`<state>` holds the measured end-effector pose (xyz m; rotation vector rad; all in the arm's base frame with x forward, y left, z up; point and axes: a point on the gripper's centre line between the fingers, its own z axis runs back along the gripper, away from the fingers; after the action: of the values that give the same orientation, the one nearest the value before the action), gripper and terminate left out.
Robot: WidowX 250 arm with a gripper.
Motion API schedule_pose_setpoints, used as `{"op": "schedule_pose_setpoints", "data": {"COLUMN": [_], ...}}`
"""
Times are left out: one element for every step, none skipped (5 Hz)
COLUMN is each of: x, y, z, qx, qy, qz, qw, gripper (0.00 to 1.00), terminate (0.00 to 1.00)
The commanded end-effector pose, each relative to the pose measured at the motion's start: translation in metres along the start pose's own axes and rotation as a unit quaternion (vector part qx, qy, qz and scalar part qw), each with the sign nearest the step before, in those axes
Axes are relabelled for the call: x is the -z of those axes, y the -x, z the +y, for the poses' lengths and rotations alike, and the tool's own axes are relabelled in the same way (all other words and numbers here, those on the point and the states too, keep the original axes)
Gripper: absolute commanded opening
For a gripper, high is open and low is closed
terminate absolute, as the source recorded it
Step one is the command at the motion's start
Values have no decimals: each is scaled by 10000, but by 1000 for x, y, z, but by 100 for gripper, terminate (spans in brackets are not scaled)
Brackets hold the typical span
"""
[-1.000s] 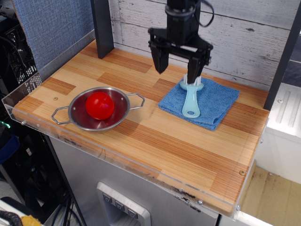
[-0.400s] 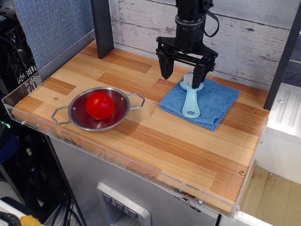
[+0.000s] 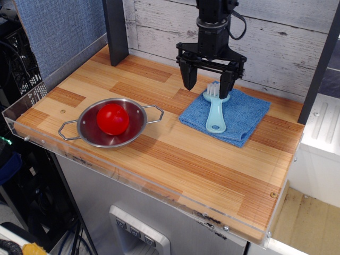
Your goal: Move the spatula from right side to left side
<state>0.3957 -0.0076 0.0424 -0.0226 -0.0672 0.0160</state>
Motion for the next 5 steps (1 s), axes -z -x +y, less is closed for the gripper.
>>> {"op": "schedule_pose_setpoints", "data": {"x": [6,13,14,13,8], "y": [2,4,7,9,11], "z": [3,1,1,1,0], "qx": [-171,-145,-170,-164,-135], "qy": [91,76,39,-4,54], "qz": [39,133,134,98,71], "qw": [9998,9998,9998,9998,9999], "gripper": [100,100,100,0,0], "terminate": [0,0,0,0,0]}}
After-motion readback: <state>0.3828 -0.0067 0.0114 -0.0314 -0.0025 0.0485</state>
